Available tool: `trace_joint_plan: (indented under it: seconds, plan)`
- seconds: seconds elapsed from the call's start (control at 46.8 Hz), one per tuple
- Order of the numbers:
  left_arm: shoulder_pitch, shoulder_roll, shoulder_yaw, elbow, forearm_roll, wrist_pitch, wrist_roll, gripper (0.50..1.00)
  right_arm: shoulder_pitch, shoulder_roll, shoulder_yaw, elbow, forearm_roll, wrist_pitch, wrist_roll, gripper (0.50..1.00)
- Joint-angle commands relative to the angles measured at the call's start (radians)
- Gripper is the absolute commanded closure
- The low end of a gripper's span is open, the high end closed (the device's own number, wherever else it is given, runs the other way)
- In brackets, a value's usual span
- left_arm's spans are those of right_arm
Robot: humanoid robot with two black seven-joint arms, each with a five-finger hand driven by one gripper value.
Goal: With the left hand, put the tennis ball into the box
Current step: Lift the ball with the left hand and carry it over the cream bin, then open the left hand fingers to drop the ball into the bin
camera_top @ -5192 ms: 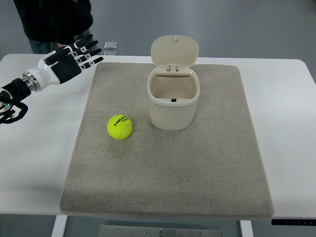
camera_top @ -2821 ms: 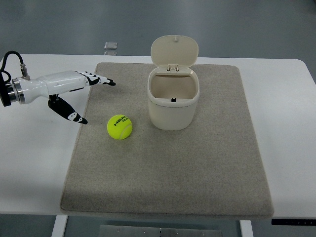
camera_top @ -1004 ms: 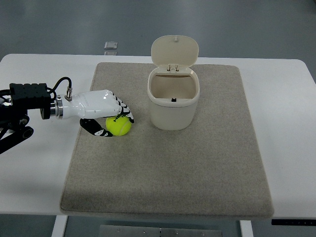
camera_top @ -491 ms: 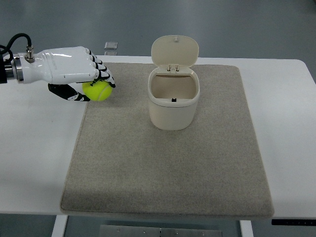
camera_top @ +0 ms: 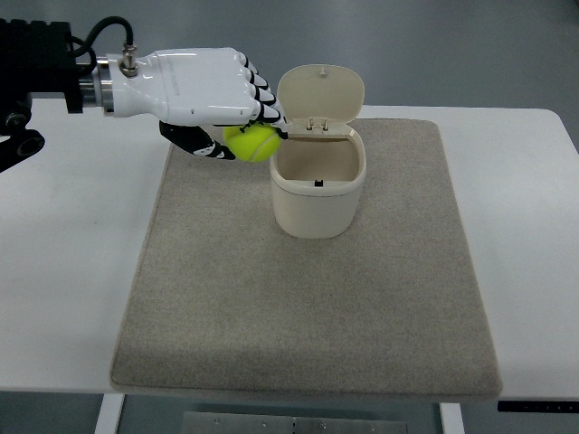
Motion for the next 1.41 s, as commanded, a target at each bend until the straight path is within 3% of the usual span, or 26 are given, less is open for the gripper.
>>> trace_joint_plan:
  seconds: [0.0,0.577,0.684,0.769,0.833,1.068,1.175,1.239,1.389]
  plan:
    - [-0.039,-0.050,0.045,0.028,0.001,-0.005,0.005,1.000,0.000,0.000,0.000,0.000,0.000,0.000,-0.001,0.597]
    - [-0.039,-0.305,0.059,0.269,0.083,-0.005,0.008,1.000,0.000,0.000,0.000,0.000,0.000,0.000,-0.001,0.597]
    - [-0.033,-0.319,0.059,0.293,0.083,-0.005,0.008,0.845,0.000,0.000,0.002,0.000,0.000,0.000,-0.001,0.597]
    - [-0.031,-0.325,0.059,0.295,0.082,-0.005,0.008,0.819,0.000,0.000,0.000,0.000,0.000,0.000,-0.001,0.599]
    - [-0.031,-0.326,0.058,0.298,0.080,-0.003,0.008,0.714,0.000,0.000,0.000,0.000,0.000,0.000,0.000,0.597]
    - [-0.014,-0.339,0.058,0.298,0.070,0.000,0.008,0.622,0.000,0.000,0.002,0.000,0.000,0.000,-0.001,0.599]
    - [-0.014,-0.340,0.058,0.298,0.067,0.002,0.008,0.609,0.000,0.000,0.000,0.000,0.000,0.000,0.000,0.597]
    - [-0.013,-0.339,0.058,0.294,0.059,0.002,0.008,0.540,0.000,0.000,0.000,0.000,0.000,0.000,-0.001,0.597]
    - [-0.014,-0.328,0.058,0.275,0.033,0.003,0.008,0.531,0.000,0.000,0.002,0.000,0.000,0.000,-0.001,0.599]
